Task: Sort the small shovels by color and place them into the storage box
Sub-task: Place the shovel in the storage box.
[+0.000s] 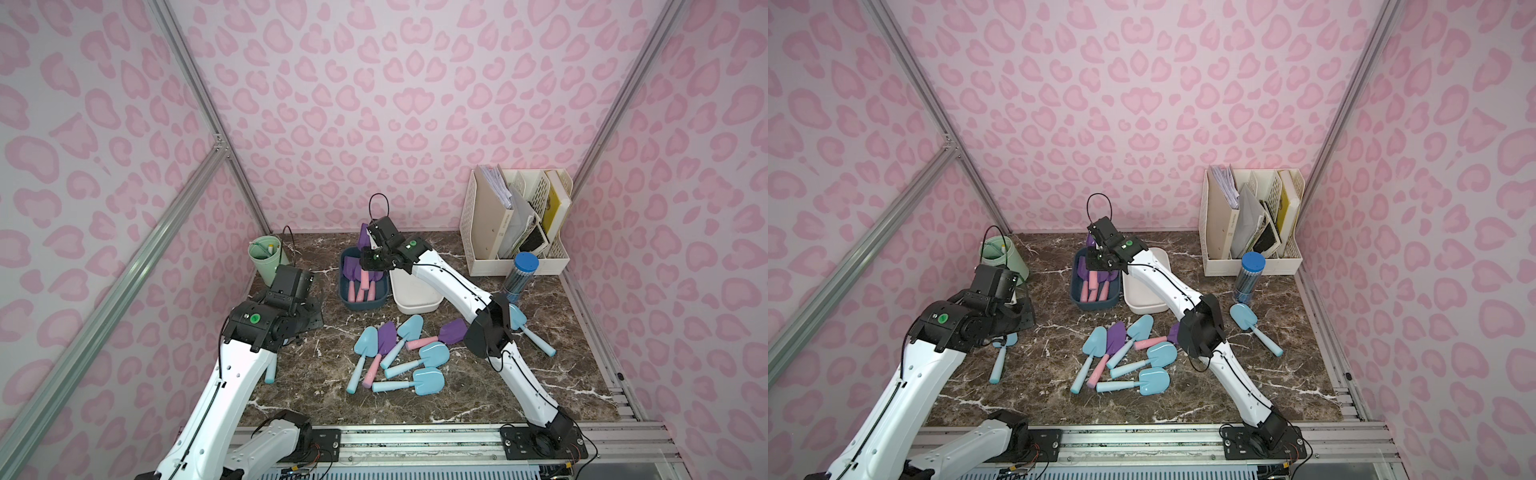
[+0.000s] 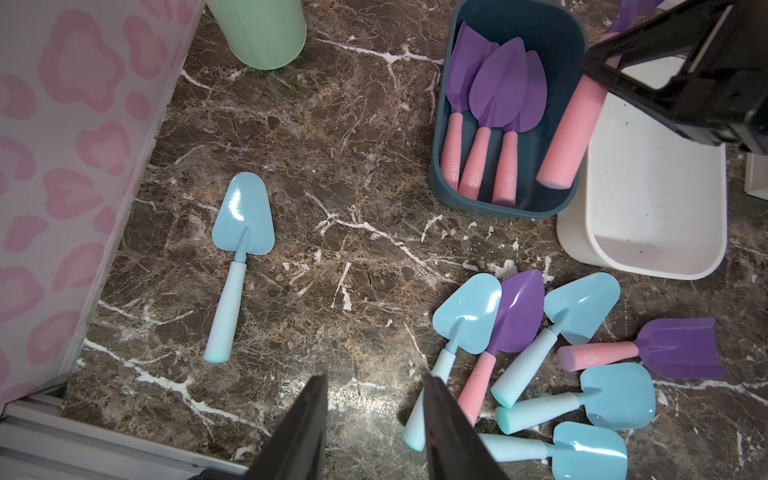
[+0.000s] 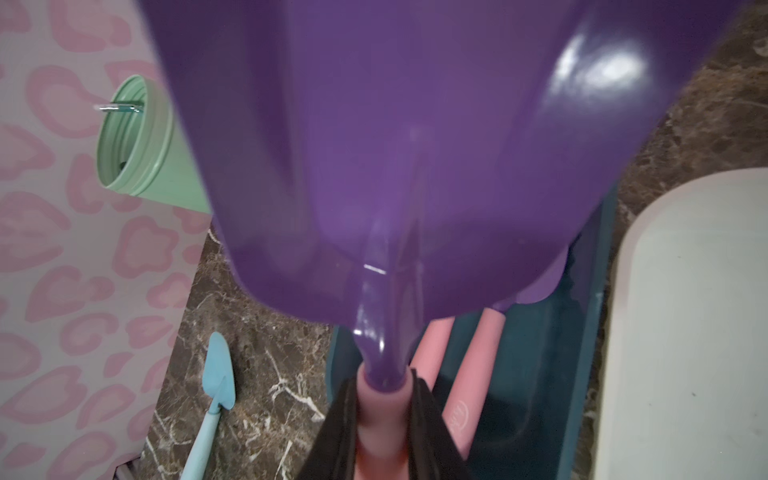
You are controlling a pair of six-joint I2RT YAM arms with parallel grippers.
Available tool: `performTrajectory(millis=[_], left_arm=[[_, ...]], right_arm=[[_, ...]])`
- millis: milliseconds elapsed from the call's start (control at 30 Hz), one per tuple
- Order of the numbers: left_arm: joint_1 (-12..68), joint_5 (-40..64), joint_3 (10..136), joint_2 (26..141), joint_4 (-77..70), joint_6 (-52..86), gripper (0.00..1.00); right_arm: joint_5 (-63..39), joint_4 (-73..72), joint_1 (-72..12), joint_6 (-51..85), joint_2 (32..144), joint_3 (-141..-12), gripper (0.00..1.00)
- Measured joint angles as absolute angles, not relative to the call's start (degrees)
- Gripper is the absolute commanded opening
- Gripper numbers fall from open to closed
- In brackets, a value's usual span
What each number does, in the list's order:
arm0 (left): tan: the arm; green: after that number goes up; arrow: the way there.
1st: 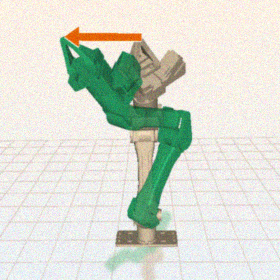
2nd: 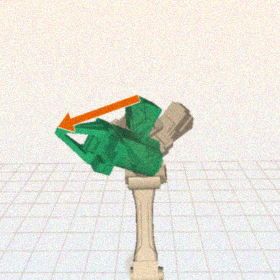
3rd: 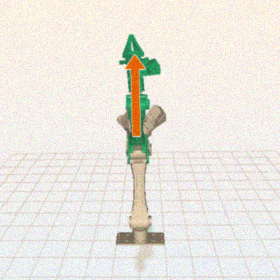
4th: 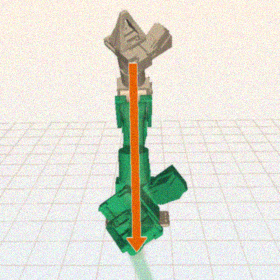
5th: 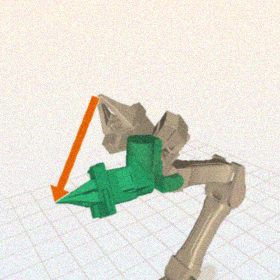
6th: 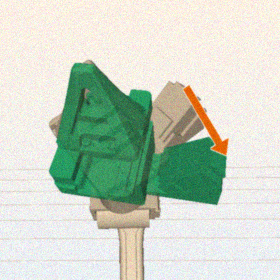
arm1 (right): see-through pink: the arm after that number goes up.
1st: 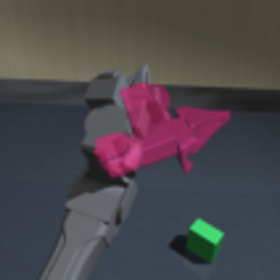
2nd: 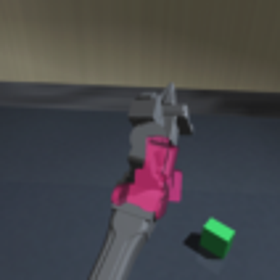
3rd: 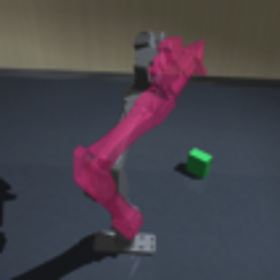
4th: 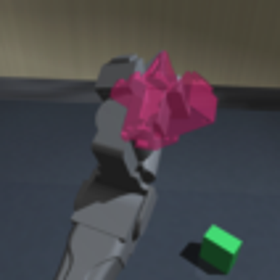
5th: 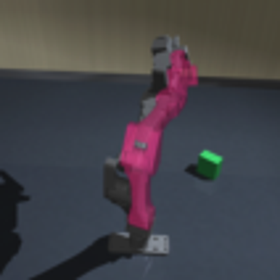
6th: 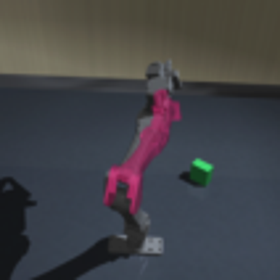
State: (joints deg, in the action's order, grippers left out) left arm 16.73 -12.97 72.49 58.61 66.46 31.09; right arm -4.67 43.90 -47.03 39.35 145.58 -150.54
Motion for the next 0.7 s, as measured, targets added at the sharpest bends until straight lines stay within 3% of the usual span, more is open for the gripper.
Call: performTrajectory(millis=[700], left_arm=[[16.71,-14.20,70.70,58.50,66.02,29.80,0.43]], right_arm=[[0.32,40.29,-47.29,36.82,153.10,-151.81,0.00]])
